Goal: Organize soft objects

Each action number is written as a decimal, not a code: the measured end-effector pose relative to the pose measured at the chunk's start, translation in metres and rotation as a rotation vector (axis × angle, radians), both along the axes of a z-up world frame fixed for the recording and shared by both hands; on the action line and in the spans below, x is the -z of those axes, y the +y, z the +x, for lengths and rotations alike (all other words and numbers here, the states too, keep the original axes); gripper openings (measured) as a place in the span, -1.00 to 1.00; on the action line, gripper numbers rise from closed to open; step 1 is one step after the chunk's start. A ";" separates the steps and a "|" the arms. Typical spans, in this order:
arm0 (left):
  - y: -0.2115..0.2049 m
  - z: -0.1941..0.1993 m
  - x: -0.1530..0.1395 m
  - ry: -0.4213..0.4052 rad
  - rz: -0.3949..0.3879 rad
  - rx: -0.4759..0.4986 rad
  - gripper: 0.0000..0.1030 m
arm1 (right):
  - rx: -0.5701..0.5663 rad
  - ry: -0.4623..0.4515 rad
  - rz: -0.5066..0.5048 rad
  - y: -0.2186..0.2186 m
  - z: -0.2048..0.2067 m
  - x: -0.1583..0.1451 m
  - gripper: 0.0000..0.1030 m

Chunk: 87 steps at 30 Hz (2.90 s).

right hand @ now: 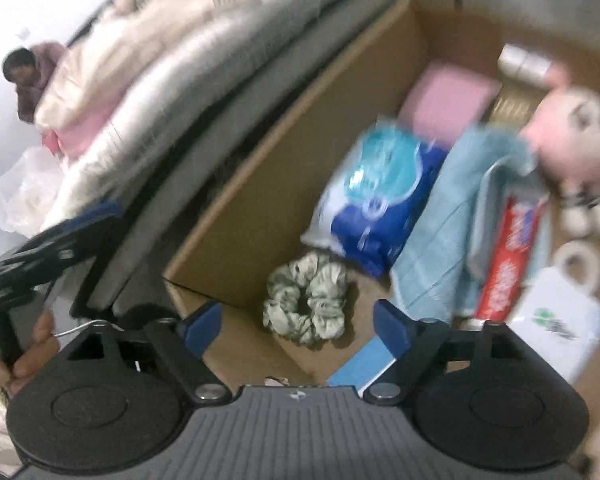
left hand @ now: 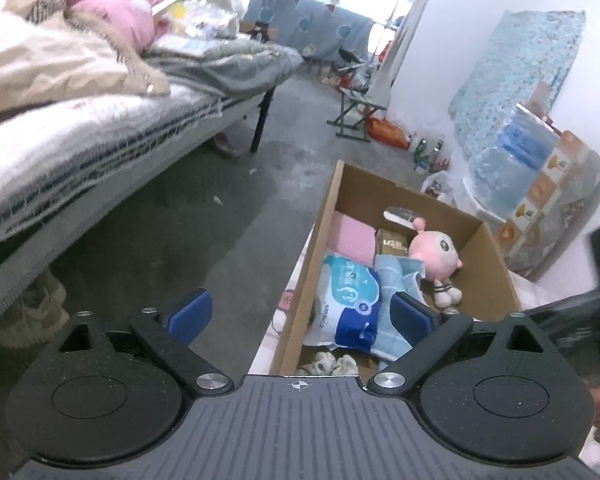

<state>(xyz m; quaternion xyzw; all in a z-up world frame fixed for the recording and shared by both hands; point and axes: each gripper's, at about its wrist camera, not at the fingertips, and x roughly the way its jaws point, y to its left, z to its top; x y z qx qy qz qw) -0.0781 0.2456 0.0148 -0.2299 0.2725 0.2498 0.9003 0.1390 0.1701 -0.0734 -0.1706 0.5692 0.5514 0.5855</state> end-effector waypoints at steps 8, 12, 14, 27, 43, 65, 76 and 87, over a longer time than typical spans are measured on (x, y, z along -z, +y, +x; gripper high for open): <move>-0.046 -0.001 -0.016 -0.012 0.124 0.113 0.99 | 0.137 -0.239 0.297 -0.102 -0.035 -0.078 0.81; -0.075 0.001 -0.019 0.000 0.167 0.195 1.00 | 0.291 -0.362 0.419 -0.160 -0.068 -0.100 0.81; -0.092 0.000 -0.019 0.012 0.198 0.233 1.00 | 0.379 -0.404 0.471 -0.188 -0.084 -0.101 0.81; -0.160 -0.006 -0.006 0.092 0.237 0.359 1.00 | 0.704 -0.749 0.450 -0.265 -0.165 -0.056 0.81; -0.171 -0.002 0.001 0.167 0.356 0.277 1.00 | 0.823 -0.942 0.336 -0.267 -0.193 -0.050 0.81; -0.158 0.011 0.014 0.255 0.240 0.224 1.00 | 0.876 -0.781 0.202 -0.238 -0.179 -0.036 0.81; -0.163 0.017 0.013 0.262 0.256 0.234 1.00 | 0.899 -0.755 0.182 -0.239 -0.169 -0.035 0.81; -0.164 0.019 0.014 0.263 0.246 0.246 1.00 | 0.915 -0.760 0.174 -0.242 -0.166 -0.035 0.81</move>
